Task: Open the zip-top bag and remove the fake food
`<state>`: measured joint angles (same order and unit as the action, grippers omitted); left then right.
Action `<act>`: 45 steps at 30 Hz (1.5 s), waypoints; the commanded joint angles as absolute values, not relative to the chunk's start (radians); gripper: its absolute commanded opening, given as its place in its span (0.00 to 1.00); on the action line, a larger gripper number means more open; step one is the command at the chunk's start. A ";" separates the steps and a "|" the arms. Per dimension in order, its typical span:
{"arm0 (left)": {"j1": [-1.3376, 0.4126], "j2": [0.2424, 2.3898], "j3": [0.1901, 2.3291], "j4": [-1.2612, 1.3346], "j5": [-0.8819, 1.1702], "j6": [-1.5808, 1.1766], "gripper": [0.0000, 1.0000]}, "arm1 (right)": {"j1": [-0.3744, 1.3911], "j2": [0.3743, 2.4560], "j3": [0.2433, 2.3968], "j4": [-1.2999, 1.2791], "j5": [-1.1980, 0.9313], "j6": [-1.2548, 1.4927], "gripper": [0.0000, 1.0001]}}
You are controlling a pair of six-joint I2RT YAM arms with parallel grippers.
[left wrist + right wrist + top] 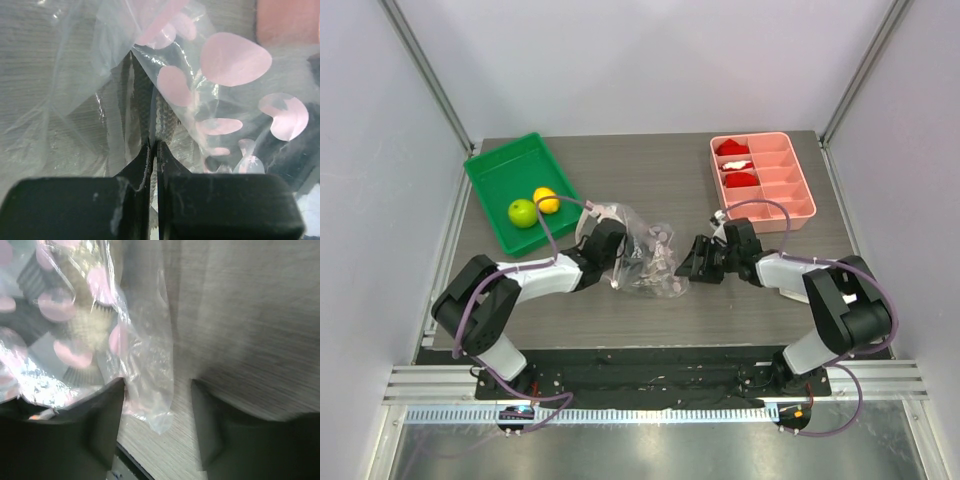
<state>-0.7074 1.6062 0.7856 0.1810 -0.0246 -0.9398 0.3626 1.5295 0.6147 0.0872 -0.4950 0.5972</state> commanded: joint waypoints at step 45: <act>-0.703 1.465 0.773 0.169 -0.005 -0.957 0.15 | 0.218 1.708 1.064 -0.051 -0.282 0.523 0.63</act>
